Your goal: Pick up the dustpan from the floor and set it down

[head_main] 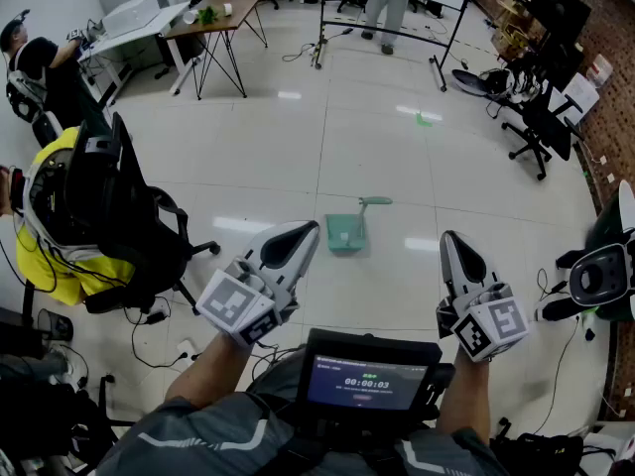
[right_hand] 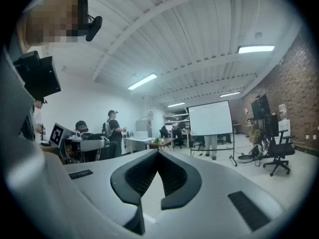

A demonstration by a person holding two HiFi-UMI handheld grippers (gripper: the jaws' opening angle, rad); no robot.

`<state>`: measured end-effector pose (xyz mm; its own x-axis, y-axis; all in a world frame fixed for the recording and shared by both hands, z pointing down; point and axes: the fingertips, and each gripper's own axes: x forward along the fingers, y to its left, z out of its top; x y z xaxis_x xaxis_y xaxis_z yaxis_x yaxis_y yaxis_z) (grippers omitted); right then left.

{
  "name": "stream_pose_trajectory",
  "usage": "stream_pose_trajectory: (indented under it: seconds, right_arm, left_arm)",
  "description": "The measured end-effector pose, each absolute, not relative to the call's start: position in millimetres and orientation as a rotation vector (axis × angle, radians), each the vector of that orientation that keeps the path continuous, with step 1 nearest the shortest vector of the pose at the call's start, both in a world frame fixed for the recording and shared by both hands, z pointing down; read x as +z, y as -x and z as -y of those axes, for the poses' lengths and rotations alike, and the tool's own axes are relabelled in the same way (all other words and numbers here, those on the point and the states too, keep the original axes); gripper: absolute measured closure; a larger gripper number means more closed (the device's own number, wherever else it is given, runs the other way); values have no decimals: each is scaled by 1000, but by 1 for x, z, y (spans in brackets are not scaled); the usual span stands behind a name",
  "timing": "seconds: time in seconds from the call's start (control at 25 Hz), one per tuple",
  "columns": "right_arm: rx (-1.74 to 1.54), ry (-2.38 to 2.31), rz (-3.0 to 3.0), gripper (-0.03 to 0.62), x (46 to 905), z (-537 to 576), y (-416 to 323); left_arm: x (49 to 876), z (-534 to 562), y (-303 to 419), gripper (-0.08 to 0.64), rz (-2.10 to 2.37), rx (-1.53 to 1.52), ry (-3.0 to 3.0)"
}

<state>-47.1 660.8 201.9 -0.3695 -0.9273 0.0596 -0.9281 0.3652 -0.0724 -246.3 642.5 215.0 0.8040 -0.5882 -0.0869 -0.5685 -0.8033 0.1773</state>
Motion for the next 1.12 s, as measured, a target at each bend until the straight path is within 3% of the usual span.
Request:
stream_pose_trajectory:
  seconds: [0.44, 1.12]
  right_arm:
    - [99, -1626, 2684, 569, 209, -549, 3]
    - [128, -1192, 2896, 568, 220, -254, -131]
  left_arm:
    - [218, -543, 196, 535, 1012, -217, -2868]
    - [202, -261, 61, 534, 1325, -184, -2798]
